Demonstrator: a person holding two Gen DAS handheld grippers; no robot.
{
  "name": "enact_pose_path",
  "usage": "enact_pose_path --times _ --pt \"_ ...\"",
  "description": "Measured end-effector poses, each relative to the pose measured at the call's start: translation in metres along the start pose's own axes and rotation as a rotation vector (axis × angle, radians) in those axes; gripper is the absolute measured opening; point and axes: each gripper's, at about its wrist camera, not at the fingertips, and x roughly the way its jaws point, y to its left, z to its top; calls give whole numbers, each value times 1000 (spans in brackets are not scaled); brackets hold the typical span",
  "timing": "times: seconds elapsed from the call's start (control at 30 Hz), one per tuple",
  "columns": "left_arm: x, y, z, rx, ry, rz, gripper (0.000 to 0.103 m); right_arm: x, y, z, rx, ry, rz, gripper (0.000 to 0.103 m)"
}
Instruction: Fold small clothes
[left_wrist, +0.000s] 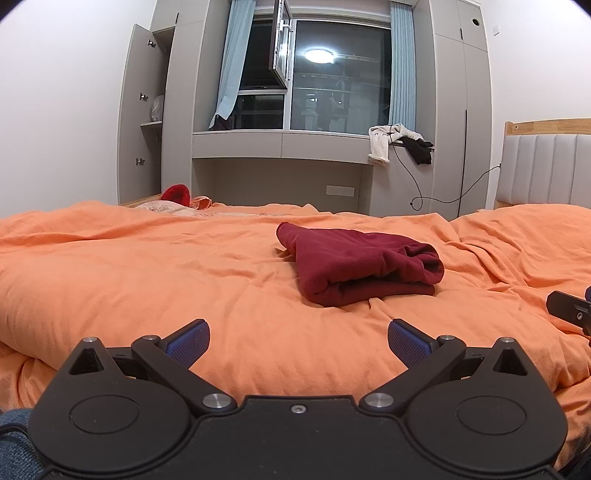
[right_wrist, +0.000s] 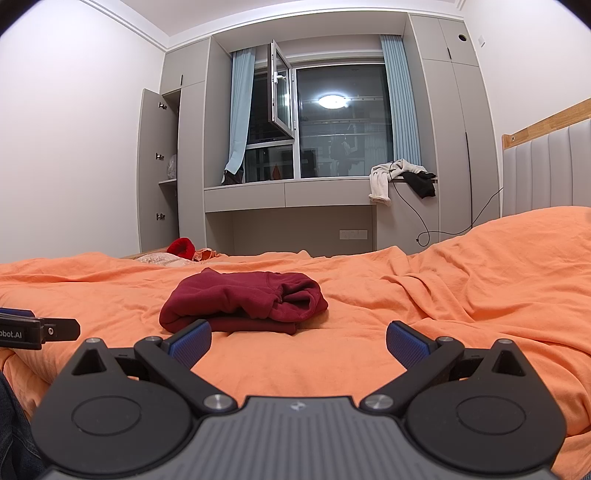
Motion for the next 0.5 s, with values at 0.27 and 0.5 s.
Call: enact_pose_path --times 0.27,0.5 --pt "3 0 -3 -1 6 5 102 0 0 0 0 0 0 103" --pt "4 -4 -5 7 24 11 102 -1 0 0 -1 0 0 103"
